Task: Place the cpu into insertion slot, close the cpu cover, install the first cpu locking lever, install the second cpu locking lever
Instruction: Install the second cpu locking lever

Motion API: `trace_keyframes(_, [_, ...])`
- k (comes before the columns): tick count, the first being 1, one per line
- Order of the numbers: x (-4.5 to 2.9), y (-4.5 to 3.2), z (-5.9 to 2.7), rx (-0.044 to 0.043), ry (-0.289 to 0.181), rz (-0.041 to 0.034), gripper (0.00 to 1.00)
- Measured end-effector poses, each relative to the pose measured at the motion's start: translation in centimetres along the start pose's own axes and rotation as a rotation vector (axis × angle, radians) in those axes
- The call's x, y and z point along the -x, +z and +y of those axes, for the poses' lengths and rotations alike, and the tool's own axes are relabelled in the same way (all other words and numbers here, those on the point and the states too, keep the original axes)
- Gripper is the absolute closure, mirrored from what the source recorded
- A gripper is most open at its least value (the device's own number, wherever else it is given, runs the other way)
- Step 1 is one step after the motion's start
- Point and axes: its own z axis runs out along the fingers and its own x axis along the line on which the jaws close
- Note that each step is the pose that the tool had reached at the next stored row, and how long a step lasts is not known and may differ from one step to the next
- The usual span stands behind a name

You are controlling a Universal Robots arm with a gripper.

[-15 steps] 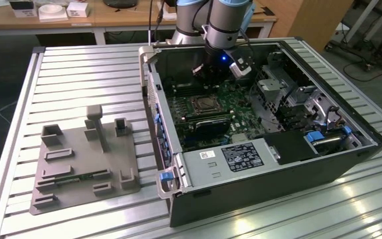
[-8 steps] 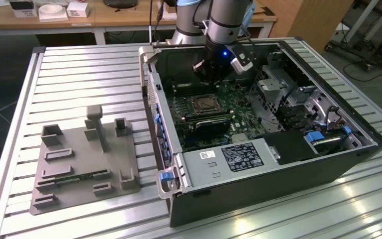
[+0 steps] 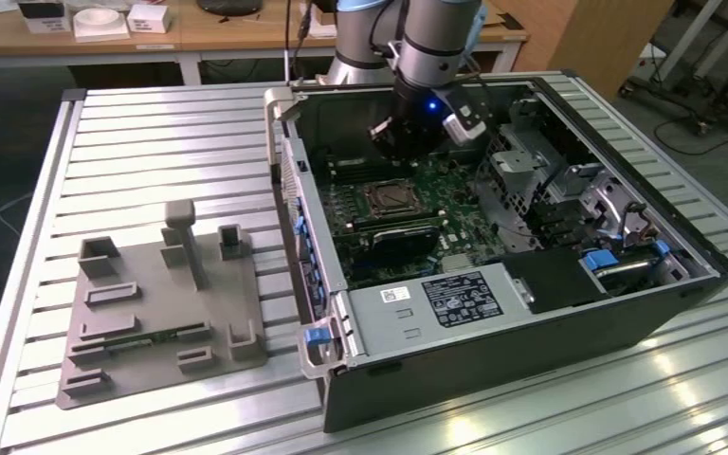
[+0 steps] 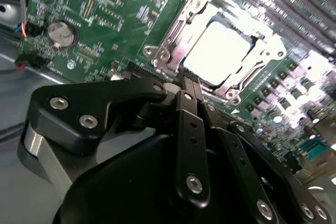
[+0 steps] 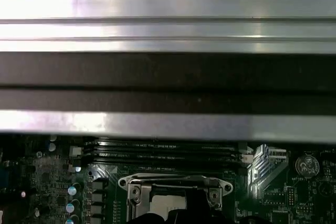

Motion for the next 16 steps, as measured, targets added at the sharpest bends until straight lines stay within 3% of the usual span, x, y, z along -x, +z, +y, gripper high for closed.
trace_keyframes(5, [0.03, -0.05, -0.9, -0.0049, 0.001, 0.0001, 0.89])
trace_keyframes(11, [1.09, -0.04, -1.03, -0.0135, 0.003, 0.0004, 0.89])
trace_keyframes(16, [1.23, -0.14, -1.06, -0.02, 0.006, 0.0005, 0.89])
